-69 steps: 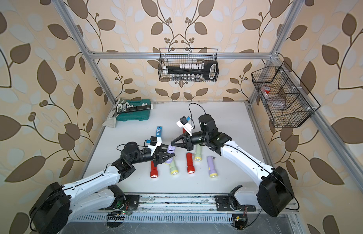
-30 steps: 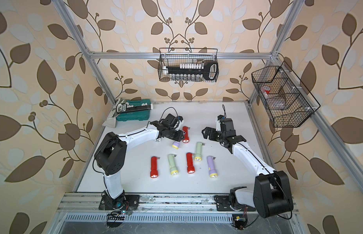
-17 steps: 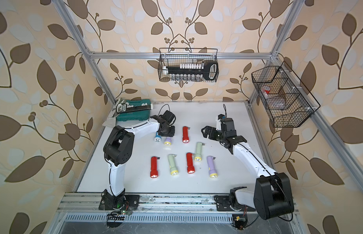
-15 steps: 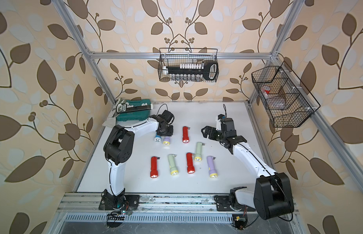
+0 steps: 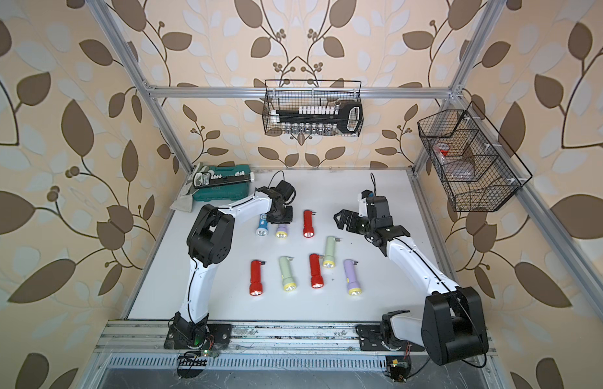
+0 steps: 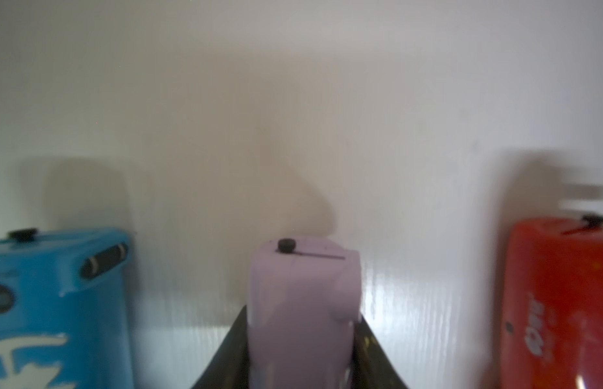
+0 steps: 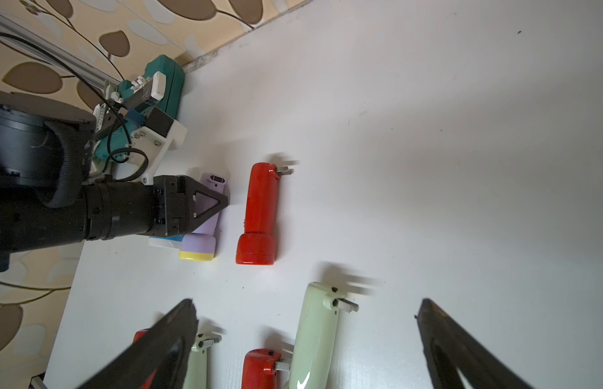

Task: Close the plug at the bottom of the flashlight
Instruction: Place the flashlight at the center of the board.

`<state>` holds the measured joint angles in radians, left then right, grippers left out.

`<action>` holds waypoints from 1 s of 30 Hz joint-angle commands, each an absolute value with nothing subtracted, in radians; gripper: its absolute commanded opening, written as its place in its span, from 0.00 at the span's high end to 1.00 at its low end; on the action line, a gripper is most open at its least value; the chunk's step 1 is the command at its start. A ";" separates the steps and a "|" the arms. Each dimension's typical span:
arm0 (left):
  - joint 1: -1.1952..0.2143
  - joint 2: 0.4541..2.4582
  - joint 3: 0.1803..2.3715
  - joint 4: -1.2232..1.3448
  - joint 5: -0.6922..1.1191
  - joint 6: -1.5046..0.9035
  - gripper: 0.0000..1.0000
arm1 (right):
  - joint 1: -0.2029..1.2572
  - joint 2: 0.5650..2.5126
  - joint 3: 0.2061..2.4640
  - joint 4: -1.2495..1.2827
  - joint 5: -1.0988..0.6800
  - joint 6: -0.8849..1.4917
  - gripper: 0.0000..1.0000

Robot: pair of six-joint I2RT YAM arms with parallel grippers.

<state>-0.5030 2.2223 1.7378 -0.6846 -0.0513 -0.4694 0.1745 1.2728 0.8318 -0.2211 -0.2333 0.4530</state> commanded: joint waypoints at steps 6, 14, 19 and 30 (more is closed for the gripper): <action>-0.494 2.238 1.769 -0.715 0.005 -0.501 0.14 | 0.174 1.254 0.833 -0.227 -0.241 0.449 0.02; -0.488 2.126 1.802 -0.730 -0.019 -0.456 0.01 | 0.238 1.315 0.904 -0.285 -0.215 0.440 0.02; -0.486 1.976 1.790 -0.722 -0.102 -0.322 0.01 | 0.399 1.452 1.046 -0.379 -0.112 0.432 0.03; -0.410 1.738 1.678 -0.803 -0.273 -0.306 0.01 | 0.561 1.796 1.376 -0.554 0.053 0.436 0.08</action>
<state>-0.4404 1.7454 1.7271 -0.7235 -0.2485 -0.3389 0.5514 1.7435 1.3125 -0.4633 -0.0223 0.4370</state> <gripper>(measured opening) 0.989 0.926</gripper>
